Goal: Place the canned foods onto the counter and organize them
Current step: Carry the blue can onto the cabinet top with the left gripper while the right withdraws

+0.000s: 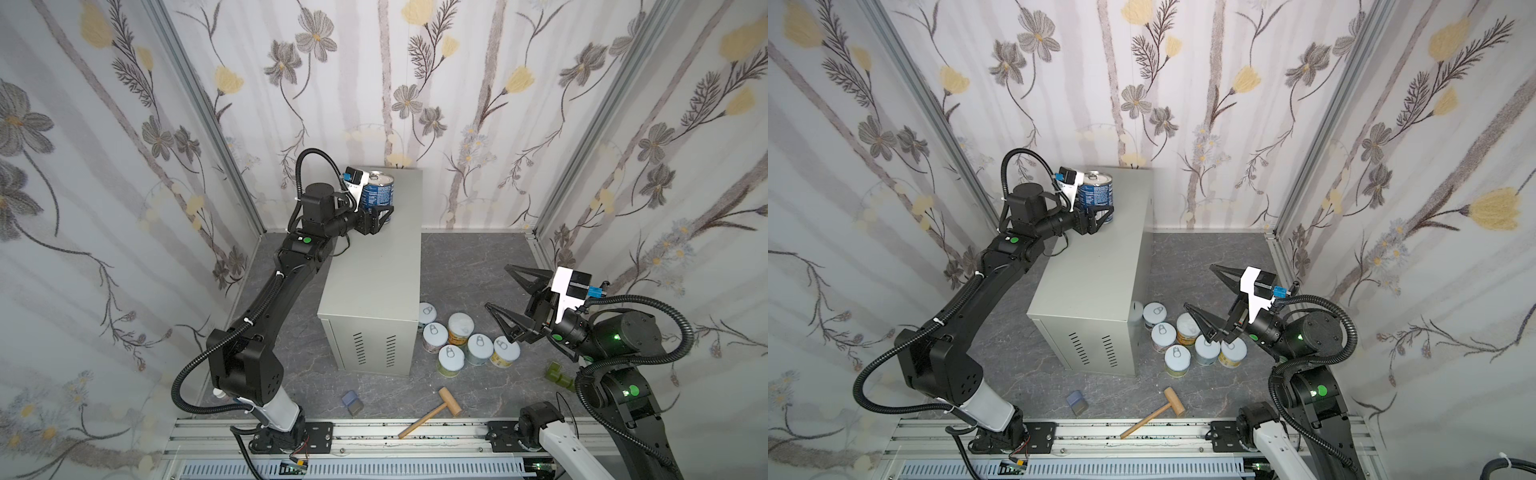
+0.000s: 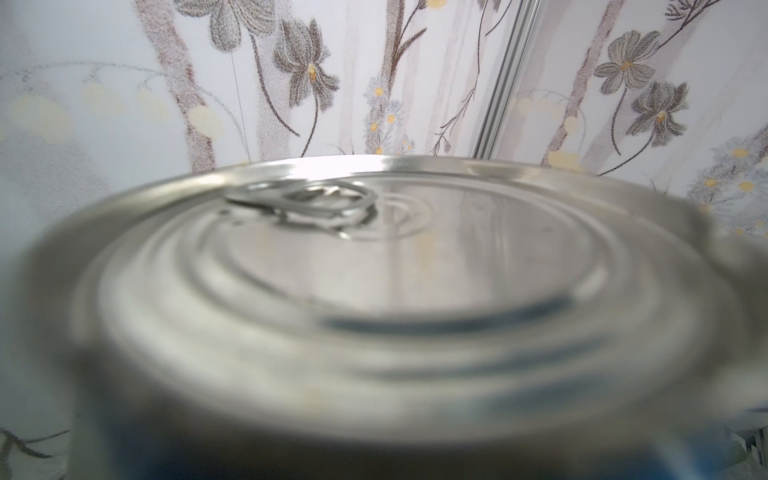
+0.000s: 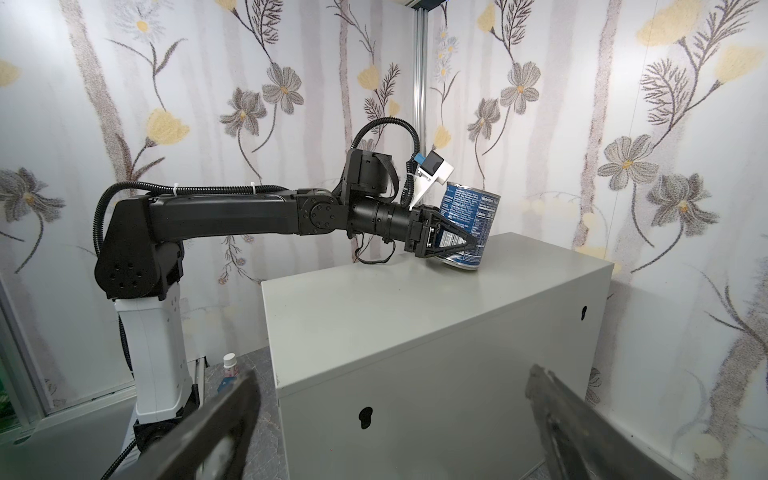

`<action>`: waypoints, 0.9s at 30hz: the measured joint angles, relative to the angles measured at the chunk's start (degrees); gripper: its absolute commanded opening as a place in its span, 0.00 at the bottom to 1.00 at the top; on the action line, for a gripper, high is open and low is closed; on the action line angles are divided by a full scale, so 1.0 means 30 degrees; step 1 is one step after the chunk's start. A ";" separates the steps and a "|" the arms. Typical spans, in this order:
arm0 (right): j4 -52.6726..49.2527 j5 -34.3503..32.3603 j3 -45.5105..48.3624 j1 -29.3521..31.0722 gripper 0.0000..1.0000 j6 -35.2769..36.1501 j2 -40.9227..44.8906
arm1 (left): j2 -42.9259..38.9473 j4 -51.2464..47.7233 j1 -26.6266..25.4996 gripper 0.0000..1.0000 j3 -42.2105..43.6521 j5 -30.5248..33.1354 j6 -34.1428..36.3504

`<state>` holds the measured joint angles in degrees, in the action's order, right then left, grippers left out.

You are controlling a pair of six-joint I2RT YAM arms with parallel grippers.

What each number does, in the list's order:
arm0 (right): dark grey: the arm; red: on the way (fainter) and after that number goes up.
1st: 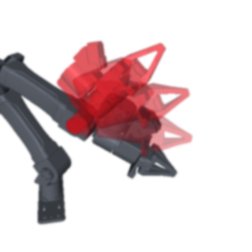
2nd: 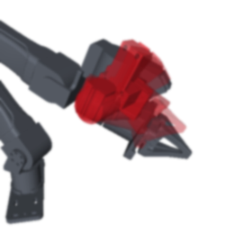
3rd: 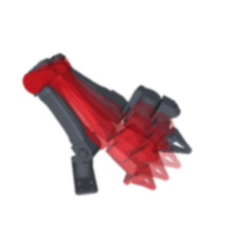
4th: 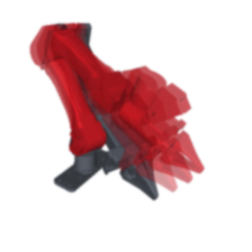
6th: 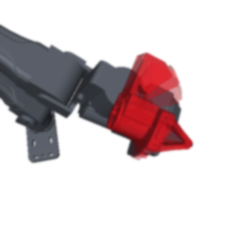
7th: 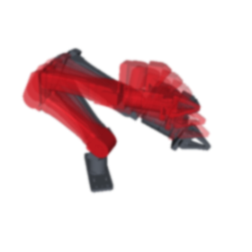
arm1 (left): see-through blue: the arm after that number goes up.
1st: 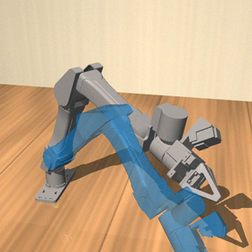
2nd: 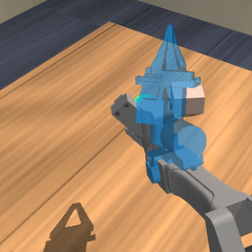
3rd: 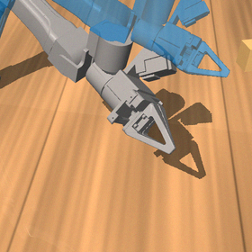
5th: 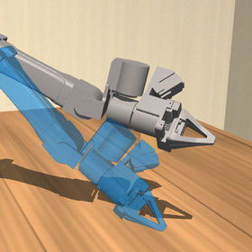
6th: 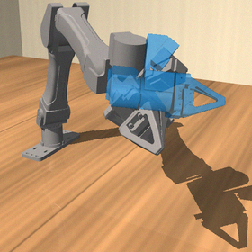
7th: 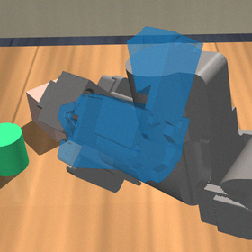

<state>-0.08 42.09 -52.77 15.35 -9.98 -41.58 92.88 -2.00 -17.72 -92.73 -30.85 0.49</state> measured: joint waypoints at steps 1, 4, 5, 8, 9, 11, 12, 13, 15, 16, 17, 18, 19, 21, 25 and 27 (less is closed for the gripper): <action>0.0000 0.0000 0.0007 0.0000 1.00 0.0000 0.0000 | -0.0066 0.0015 0.0015 0.76 0.0073 0.0000 0.0044; 0.0015 0.0000 0.0015 0.0007 1.00 0.0000 0.0000 | -0.0233 0.0036 0.0073 0.82 0.0270 -0.0007 0.0211; 0.0015 0.0000 0.0029 0.0022 1.00 0.0000 0.0000 | -0.0248 0.0066 0.0087 0.85 0.0306 -0.0007 0.0226; 0.0022 0.0000 0.0073 0.0022 1.00 -0.0007 0.0007 | -0.0321 0.0066 0.0087 0.90 0.0386 -0.0022 0.0270; 0.0022 0.0007 0.0095 0.0022 1.00 -0.0007 0.0007 | -0.0335 0.0168 0.0087 0.92 0.0401 -0.0015 0.0277; 0.0022 0.0007 0.0102 0.0022 1.00 -0.0007 0.0044 | -0.0372 0.0313 0.0087 0.96 0.0430 -0.0087 0.0277; 0.0036 0.0007 0.0109 0.0036 1.00 -0.0007 0.0066 | -0.0393 0.0430 0.0087 0.98 0.0474 -0.0087 0.0277; 0.0036 0.0007 0.0109 0.0036 1.00 -0.0007 0.0080 | -0.0415 0.0495 0.0087 1.00 0.0532 -0.0073 0.0277; 0.0051 0.0007 0.0109 0.0036 1.00 -0.0007 0.0095 | -0.0488 0.0561 0.0102 1.00 0.0663 -0.0080 0.0277; 0.0051 0.0007 0.0109 0.0036 1.00 -0.0007 0.0095 | -0.0532 0.0568 0.0102 1.00 0.0699 -0.0066 0.0291; 0.0051 0.0007 0.0109 0.0036 1.00 -0.0007 0.0095 | -0.0590 0.0554 0.0109 1.00 0.0714 -0.0066 0.0299; 0.0058 0.0007 0.0117 0.0036 1.00 -0.0007 0.0095 | -0.0670 0.0561 0.0117 1.00 0.0729 -0.0066 0.0321; 0.0073 0.0007 0.0131 0.0036 1.00 -0.0007 0.0102 | -0.0780 0.0554 0.0131 1.00 0.0736 -0.0066 0.0335; 0.0080 0.0007 0.0204 0.0051 1.00 -0.0007 0.0102 | -0.1056 0.0561 0.0153 1.00 0.0743 -0.0044 0.0350; 0.0168 0.0007 0.0379 0.0095 1.00 -0.0051 0.0095 | -0.1603 0.0525 0.0211 1.00 0.0743 0.0058 0.0350; 0.0248 0.0007 0.0401 0.0124 1.00 -0.0153 0.0095 | -0.1785 0.0415 0.0233 1.00 0.0743 0.0044 0.0350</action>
<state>0.67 42.11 -51.57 15.73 -10.44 -41.30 87.53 -0.75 -17.02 -90.50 -30.72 1.54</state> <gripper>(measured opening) 0.995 0.997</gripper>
